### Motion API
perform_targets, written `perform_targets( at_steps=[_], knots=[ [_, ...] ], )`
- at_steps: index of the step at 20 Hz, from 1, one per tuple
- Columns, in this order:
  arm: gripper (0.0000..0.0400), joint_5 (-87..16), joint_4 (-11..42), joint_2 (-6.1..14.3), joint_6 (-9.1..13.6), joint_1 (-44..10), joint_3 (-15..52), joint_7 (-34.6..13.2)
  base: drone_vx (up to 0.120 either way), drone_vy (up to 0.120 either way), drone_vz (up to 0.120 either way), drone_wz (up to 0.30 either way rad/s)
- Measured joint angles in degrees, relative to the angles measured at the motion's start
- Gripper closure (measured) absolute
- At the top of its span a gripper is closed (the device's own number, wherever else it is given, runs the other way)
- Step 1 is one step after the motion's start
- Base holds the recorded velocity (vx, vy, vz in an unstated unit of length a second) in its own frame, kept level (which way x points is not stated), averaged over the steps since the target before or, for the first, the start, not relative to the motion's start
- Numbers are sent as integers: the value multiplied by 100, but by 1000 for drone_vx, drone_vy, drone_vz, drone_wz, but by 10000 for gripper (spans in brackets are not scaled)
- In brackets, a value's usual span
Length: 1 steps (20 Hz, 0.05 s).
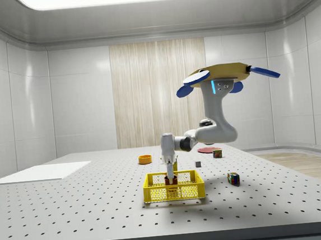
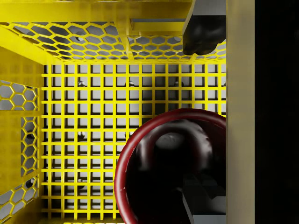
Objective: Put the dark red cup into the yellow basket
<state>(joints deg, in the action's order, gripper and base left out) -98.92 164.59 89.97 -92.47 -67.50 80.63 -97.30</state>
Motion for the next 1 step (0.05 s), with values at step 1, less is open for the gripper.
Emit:
perform_targets(
  at_steps=[1],
  knots=[
    [18,6,1,0,1,1,7,0,0,0,0,0]
  ],
)
